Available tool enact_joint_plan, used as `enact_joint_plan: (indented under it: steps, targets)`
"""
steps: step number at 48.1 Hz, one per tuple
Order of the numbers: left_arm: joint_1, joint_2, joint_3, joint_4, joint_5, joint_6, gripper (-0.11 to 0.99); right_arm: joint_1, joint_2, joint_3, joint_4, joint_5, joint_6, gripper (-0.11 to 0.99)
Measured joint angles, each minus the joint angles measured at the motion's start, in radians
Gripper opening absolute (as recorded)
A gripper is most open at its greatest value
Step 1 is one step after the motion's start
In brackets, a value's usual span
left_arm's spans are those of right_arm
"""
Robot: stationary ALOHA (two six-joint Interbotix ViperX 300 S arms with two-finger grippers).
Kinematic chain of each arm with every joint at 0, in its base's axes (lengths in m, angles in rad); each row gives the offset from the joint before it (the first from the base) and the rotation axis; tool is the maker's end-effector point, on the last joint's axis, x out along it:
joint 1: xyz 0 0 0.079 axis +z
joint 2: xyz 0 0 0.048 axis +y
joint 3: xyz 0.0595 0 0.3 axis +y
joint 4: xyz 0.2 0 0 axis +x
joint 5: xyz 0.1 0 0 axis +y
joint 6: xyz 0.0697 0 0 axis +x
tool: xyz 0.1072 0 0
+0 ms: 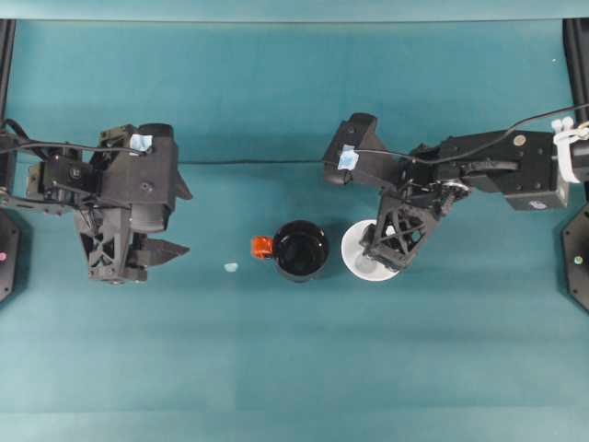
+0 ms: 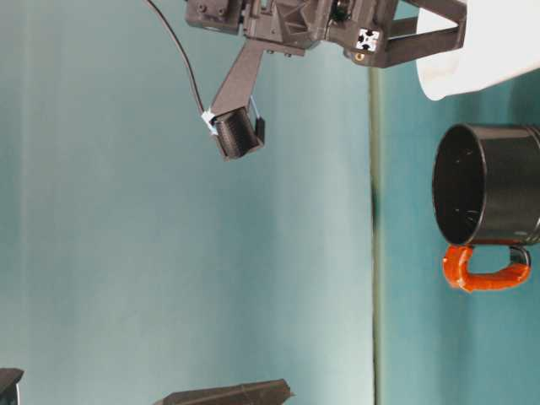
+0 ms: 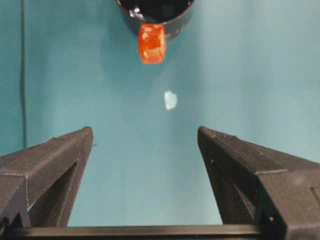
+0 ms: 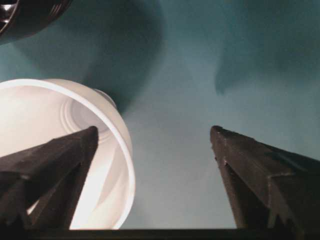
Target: Put the paper cup into the moved red handle cup holder.
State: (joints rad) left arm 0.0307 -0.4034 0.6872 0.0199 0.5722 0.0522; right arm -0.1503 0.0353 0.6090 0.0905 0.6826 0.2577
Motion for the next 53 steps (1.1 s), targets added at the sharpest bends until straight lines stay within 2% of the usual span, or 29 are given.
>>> enact_joint_plan:
  steps: [3, 12, 16, 19, 21, 26, 53]
  targets:
    - [0.000, 0.000, 0.000, 0.000, 0.000, 0.000, 0.93, 0.000, 0.000, 0.000, -0.002, 0.000, 0.000, 0.71]
    - [0.000, 0.000, 0.000, 0.000, 0.000, 0.000, 0.93, 0.000, 0.002, -0.008, 0.002, 0.017, 0.000, 0.17]
    - [0.000, 0.000, 0.000, 0.000, 0.000, 0.000, 0.93, 0.000, 0.002, -0.011, 0.002, 0.023, 0.000, 0.02]
    - [0.000, 0.002, 0.000, 0.000, 0.000, 0.000, 0.93, 0.000, 0.002, -0.012, 0.003, 0.025, 0.000, -0.05]
    - [0.000, 0.002, 0.000, 0.000, 0.000, 0.000, 0.93, 0.002, 0.002, -0.014, 0.008, 0.025, 0.000, -0.07]
    - [0.002, 0.002, 0.000, 0.000, 0.000, 0.000, 0.93, 0.005, 0.000, -0.018, 0.008, 0.026, 0.000, -0.10]
    - [0.006, 0.000, 0.000, 0.000, 0.000, 0.000, 0.93, 0.005, 0.000, -0.020, 0.009, 0.029, 0.000, -0.11]
